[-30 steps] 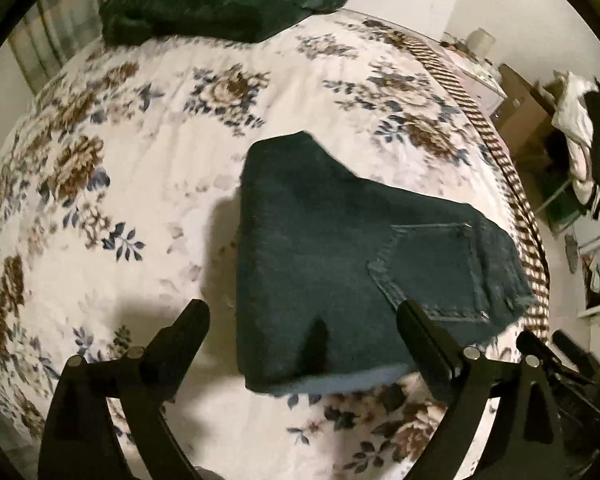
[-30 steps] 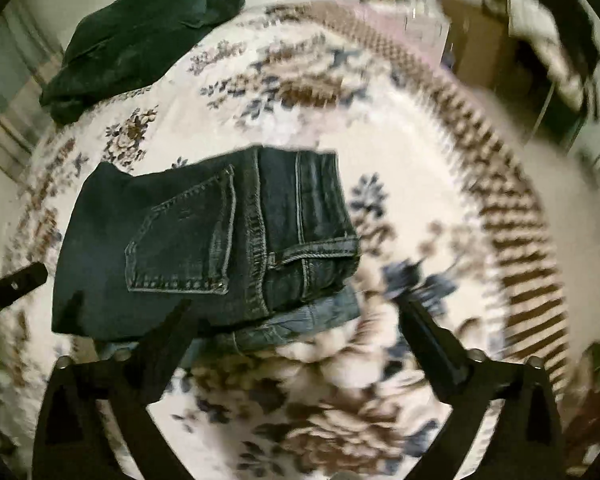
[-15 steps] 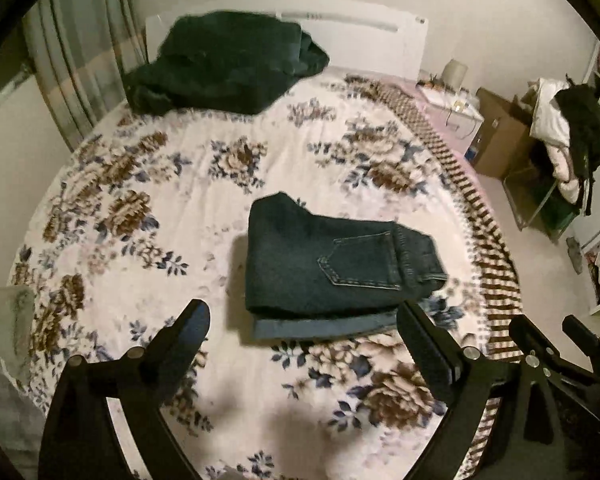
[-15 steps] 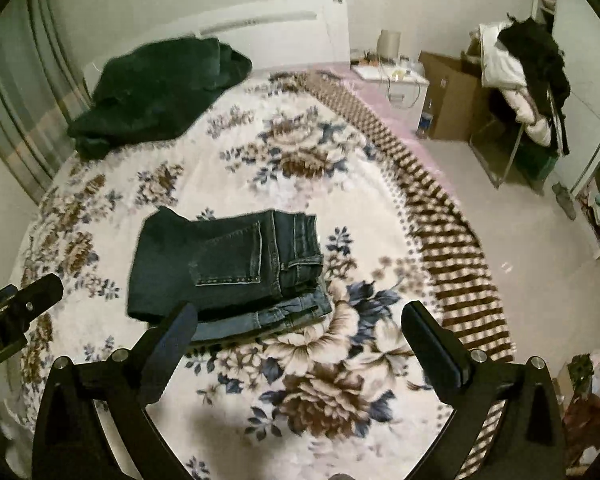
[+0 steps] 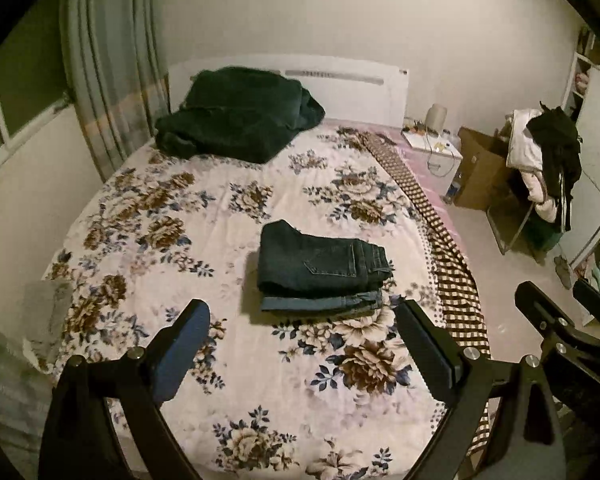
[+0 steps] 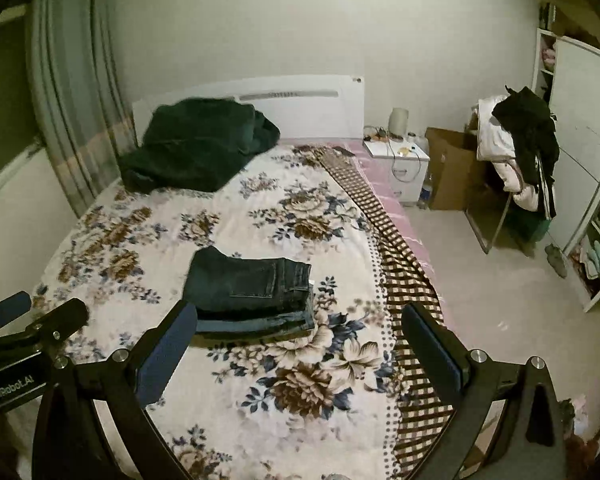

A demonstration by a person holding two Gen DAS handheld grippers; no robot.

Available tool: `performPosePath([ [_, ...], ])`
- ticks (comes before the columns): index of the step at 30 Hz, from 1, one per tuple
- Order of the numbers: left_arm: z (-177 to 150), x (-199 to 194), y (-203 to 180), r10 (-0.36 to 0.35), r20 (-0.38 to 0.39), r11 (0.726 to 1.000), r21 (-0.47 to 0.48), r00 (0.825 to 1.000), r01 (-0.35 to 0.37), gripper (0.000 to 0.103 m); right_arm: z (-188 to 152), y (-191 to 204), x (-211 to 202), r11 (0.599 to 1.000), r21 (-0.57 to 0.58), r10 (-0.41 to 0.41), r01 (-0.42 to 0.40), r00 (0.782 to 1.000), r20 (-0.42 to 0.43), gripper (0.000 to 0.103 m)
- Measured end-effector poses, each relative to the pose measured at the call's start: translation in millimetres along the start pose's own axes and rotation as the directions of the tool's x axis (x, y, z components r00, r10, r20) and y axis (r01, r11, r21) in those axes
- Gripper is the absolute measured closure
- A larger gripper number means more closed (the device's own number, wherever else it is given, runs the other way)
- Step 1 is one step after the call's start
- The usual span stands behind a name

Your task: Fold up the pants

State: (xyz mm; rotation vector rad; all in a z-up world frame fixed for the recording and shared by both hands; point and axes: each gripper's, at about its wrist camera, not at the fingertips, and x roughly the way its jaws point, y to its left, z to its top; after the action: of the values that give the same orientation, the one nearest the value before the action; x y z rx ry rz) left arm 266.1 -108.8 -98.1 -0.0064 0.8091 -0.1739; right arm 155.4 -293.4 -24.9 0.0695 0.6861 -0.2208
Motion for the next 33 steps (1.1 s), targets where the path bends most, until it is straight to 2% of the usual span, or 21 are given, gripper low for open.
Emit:
performPosePath([
  [6, -9.6, -54.3, -0.3, 0.046, 0.05, 0.999, -0.015, 0.998, -0.045, 0.008, -5.6, 0.5, -73.1, 1.0, -0.016, -0.003, 0.004, 0.999, 0.048, 0.0],
  [15, -16.4, -101.1, 7.9, 0.034, 0.075, 0.999, 0.011, 0.997, -0.035, 0.008, -9.6, 9.5, -148.5, 1.0, 0.016, 0.022, -0.023, 0.998, 0.065, 0.0],
  [21, -18.0, -119.1, 13.3, 0.039, 0.102, 0.999, 0.011, 0.994, -0.041, 0.008, -3.5, 16.9, -162.1, 1.0, 0.016, 0.024, -0.025, 0.997, 0.068, 0.0],
  [33, -17.7, -107.6, 19.1, 0.054, 0.067, 0.999, -0.01, 0.996, -0.054, 0.004, 7.2, 19.7, -149.2, 1.0, 0.002, 0.018, -0.018, 0.999, 0.043, 0.0],
])
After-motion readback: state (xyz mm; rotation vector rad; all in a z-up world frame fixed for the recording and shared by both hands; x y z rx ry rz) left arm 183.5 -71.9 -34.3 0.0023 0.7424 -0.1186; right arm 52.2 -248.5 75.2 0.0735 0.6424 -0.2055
